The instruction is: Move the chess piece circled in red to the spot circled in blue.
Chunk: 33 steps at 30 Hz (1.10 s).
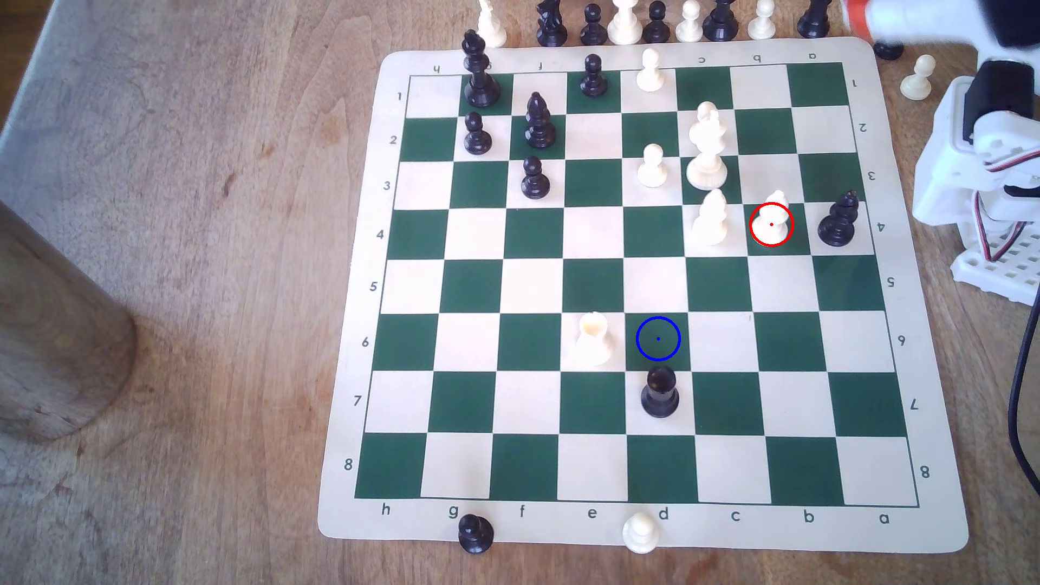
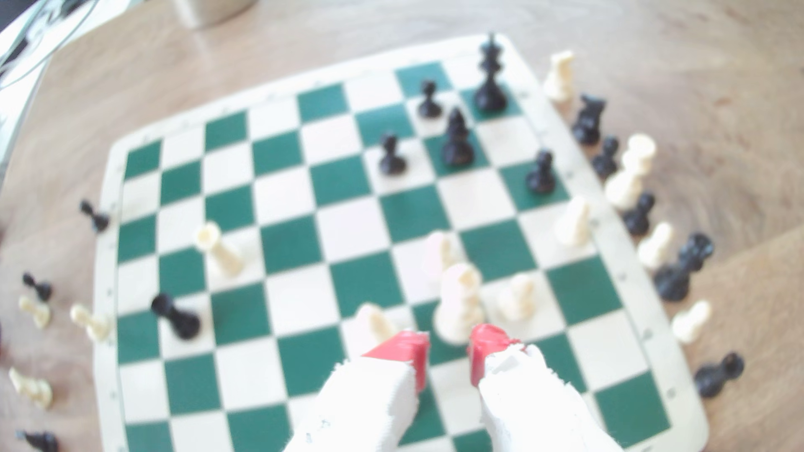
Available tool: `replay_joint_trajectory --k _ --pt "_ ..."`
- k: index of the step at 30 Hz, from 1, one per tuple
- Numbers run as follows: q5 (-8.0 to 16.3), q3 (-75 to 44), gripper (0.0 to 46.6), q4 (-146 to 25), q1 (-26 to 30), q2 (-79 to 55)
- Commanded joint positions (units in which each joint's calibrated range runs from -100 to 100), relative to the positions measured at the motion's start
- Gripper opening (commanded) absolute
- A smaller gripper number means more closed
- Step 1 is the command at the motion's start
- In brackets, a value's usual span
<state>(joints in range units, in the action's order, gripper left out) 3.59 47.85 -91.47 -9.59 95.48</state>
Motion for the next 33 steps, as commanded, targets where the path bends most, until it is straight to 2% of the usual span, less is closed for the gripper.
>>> replay_joint_trajectory --k 1,6,14,18,33 --pt "3.1 4.6 10.8 -2.3 6.3 0.3" --pt "3.4 11.2 12.3 -0.3 6.5 -1.4" --pt "4.9 11.3 11.4 1.3 7.9 -13.8" --pt "5.3 11.7 12.6 2.4 8.5 -19.6" --pt "4.1 17.1 15.6 12.4 8.2 -30.4"
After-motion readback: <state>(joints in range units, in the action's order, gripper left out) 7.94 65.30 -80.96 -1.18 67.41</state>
